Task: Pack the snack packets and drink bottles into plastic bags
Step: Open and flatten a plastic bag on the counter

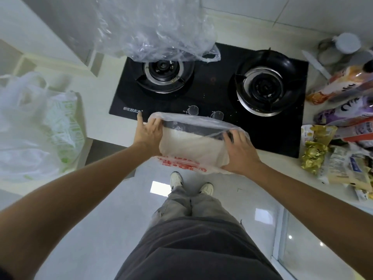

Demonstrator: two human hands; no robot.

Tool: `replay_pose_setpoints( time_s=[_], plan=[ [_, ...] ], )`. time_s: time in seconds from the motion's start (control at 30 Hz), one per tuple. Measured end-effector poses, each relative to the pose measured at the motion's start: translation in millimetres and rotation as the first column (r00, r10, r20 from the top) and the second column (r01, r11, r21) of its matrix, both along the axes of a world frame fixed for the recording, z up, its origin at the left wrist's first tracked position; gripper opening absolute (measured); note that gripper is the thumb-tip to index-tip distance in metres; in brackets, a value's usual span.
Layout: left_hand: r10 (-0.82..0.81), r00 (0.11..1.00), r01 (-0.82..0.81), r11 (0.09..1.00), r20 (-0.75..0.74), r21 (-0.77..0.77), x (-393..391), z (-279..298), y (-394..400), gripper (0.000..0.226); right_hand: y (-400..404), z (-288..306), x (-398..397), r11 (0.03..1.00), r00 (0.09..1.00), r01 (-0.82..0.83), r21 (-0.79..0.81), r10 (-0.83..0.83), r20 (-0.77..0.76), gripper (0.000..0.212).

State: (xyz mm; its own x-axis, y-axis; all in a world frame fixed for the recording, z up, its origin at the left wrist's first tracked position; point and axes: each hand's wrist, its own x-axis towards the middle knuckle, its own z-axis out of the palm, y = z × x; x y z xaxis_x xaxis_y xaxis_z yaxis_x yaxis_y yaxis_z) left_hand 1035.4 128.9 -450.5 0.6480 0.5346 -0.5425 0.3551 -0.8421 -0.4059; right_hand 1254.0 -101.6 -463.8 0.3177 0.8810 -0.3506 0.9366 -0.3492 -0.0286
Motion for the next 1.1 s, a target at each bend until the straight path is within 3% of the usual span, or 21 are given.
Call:
replay_pose_setpoints(
  time_s=[0.23, 0.4, 0.57, 0.7, 0.8, 0.9, 1.0, 1.1],
  plan=[
    [0.161, 0.984, -0.161, 0.987, -0.081, 0.007, -45.5, 16.4, 18.1, 0.133, 21.5, -2.5, -41.8, 0.989, 0.989, -0.147, 0.003, 0.147, -0.017, 0.126],
    [0.170, 0.985, -0.170, 0.985, 0.014, 0.002, -77.0, 28.7, 53.8, 0.131, 57.2, 3.9, -73.5, 0.979, 0.978, -0.205, -0.015, 0.204, -0.047, 0.118],
    [0.156, 0.986, -0.156, 0.988, 0.052, 0.003, -101.9, 32.0, 108.4, 0.114, 124.5, 18.0, -99.2, 0.973, 0.972, -0.226, -0.048, 0.222, -0.078, 0.103],
    [0.115, 0.992, -0.116, 0.993, 0.046, 0.003, -116.0, 28.5, 157.6, 0.081, 172.1, 12.5, -100.3, 0.974, 0.966, -0.216, -0.065, 0.204, -0.159, 0.084],
    [0.036, 0.999, -0.036, 0.999, -0.013, 0.039, -125.9, 26.4, 189.4, 0.053, 190.8, 7.4, -97.5, 0.981, 0.969, -0.176, 0.084, 0.188, -0.161, 0.050],
    [-0.176, 0.984, 0.174, 0.984, 0.041, 0.049, -129.1, 26.3, 198.4, 0.033, 206.0, 7.6, -107.5, 0.932, 0.982, -0.185, 0.310, 0.188, 0.020, 0.028],
    [-0.398, 0.875, 0.395, 0.916, 0.275, 0.069, -134.6, 25.7, 204.4, 0.020, 218.2, 10.8, -128.1, 0.854, 0.969, -0.244, 0.459, 0.191, 0.159, 0.016],
    [-0.502, 0.700, 0.551, 0.832, 0.508, 0.063, -144.1, 14.3, 223.4, 0.020, 219.8, 4.7, -139.4, 0.835, 0.982, -0.184, 0.518, 0.136, 0.129, 0.017]
  ],
)
